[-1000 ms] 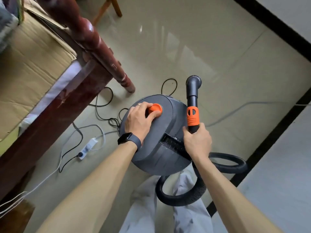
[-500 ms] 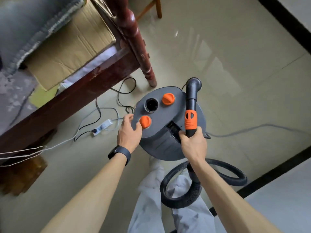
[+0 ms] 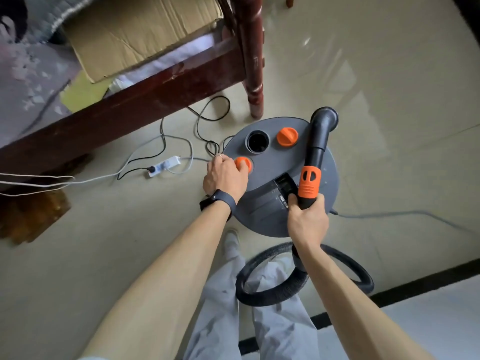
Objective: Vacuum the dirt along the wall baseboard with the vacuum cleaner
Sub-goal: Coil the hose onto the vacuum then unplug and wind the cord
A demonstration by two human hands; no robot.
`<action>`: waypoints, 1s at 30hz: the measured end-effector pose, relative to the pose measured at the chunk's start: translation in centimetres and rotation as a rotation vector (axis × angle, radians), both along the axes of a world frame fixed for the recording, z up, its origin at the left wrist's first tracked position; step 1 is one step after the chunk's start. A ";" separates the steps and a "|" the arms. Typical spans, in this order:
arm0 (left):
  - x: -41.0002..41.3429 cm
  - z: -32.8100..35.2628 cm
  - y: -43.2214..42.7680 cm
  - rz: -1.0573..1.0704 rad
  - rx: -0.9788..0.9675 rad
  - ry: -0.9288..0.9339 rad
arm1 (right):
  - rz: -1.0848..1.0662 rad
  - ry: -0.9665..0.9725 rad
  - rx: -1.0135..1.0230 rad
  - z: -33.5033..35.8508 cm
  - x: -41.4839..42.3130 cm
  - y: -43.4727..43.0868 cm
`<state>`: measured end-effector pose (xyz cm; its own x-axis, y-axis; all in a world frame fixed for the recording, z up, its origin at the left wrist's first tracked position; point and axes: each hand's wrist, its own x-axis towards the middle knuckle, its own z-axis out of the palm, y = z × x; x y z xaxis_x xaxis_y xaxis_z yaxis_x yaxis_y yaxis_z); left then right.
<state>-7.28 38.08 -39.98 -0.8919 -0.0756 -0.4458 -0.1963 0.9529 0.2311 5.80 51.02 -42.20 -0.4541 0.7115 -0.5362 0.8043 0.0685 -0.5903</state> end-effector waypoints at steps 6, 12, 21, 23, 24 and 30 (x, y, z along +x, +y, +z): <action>-1.2 1.2 1.2 0.087 -0.004 -0.117 | 0.006 0.008 -0.033 0.4 -0.1 0.2; -1.8 1.1 2.2 0.327 -0.007 -0.196 | 0.021 0.007 -0.086 0.8 -0.2 0.6; 1.0 0.8 0.4 -0.025 0.037 -0.074 | -0.112 0.037 -0.238 2.7 1.0 2.8; 3.8 1.1 -0.3 -0.107 0.184 0.059 | -0.239 0.148 -0.328 4.5 1.1 4.0; 5.5 1.5 -0.4 -0.139 0.255 0.114 | -0.322 0.225 -0.409 5.4 1.0 4.6; 14.3 3.9 0.9 -0.241 0.683 -0.234 | -0.595 0.430 -0.552 10.1 -2.9 9.3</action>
